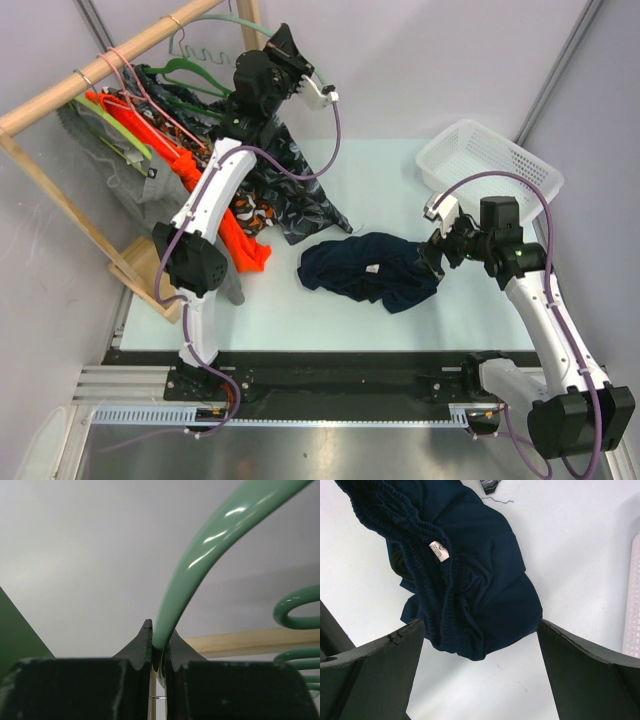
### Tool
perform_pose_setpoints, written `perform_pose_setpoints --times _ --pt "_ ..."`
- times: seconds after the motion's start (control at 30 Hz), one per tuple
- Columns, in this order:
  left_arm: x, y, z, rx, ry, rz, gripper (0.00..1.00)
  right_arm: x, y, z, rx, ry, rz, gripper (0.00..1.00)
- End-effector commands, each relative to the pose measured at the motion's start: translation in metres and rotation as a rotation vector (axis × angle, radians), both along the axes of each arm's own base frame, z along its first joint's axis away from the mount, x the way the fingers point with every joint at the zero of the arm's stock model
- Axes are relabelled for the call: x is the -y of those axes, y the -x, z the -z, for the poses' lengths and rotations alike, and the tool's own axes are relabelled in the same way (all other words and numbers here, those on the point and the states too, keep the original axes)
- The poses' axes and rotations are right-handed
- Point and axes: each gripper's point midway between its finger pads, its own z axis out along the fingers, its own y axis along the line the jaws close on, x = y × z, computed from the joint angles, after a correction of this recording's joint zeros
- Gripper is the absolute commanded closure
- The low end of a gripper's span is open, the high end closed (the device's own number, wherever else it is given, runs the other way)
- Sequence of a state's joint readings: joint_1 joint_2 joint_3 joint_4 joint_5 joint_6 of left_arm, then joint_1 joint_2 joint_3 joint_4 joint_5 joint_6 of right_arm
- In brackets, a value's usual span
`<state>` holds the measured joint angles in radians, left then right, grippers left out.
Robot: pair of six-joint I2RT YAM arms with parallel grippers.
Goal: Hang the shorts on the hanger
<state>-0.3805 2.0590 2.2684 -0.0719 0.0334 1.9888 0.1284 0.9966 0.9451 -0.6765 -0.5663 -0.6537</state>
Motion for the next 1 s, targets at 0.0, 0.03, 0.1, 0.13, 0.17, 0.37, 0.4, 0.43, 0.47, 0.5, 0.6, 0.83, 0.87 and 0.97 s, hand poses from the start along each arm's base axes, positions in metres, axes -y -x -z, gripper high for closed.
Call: perform_pose_setpoints --times 0.0,0.03,0.1,0.13,0.17,0.37,0.4,0.43,0.47,0.5,0.6,0.83,0.87,0.97 --pt "0.001 0.05 -0.092 0.402 -0.463 -0.111 1.0 -0.004 -0.006 -0.02 0.039 -0.033 -0.007 0.0" --pt "0.002 0.051 -0.092 0.405 -0.469 -0.111 1.0 -0.004 -0.005 -0.02 0.034 -0.034 -0.005 0.0" --pt "0.005 0.054 -0.094 0.417 -0.485 -0.112 1.0 -0.004 -0.006 -0.02 0.036 -0.035 -0.006 0.0" --pt "0.005 0.059 -0.103 0.454 -0.488 -0.124 1.0 -0.004 -0.006 -0.02 0.035 -0.036 -0.006 0.0" --pt "0.008 0.063 -0.106 0.464 -0.493 -0.122 1.0 -0.004 -0.006 -0.02 0.039 -0.035 -0.005 0.0" --pt "0.015 0.073 -0.111 0.468 -0.493 -0.113 1.0 -0.004 -0.006 -0.02 0.035 -0.037 -0.004 0.0" --pt "0.017 0.072 -0.11 0.468 -0.496 -0.111 1.0 -0.004 -0.005 -0.02 0.034 -0.037 -0.007 0.0" --pt "0.017 0.073 -0.111 0.469 -0.5 -0.115 1.0 -0.004 -0.005 -0.02 0.034 -0.039 -0.004 0.0" --pt "0.018 0.075 -0.113 0.475 -0.5 -0.113 1.0 -0.004 -0.005 -0.021 0.036 -0.039 -0.004 0.0" --pt "0.019 0.076 -0.112 0.474 -0.501 -0.113 1.0 -0.004 -0.005 -0.02 0.034 -0.039 -0.006 0.0" --pt "0.025 0.082 -0.115 0.481 -0.504 -0.109 1.0 -0.002 -0.004 -0.02 0.032 -0.039 0.0 0.0" --pt "0.048 0.102 -0.119 0.496 -0.499 -0.069 1.0 0.0 -0.002 -0.023 0.039 -0.042 0.001 0.0" --pt "0.051 0.103 -0.118 0.495 -0.495 -0.064 1.0 0.0 -0.002 -0.024 0.045 -0.043 0.002 0.0" --pt "0.064 0.112 -0.114 0.473 -0.496 -0.034 1.0 0.0 -0.002 -0.03 0.057 -0.062 0.013 0.0"
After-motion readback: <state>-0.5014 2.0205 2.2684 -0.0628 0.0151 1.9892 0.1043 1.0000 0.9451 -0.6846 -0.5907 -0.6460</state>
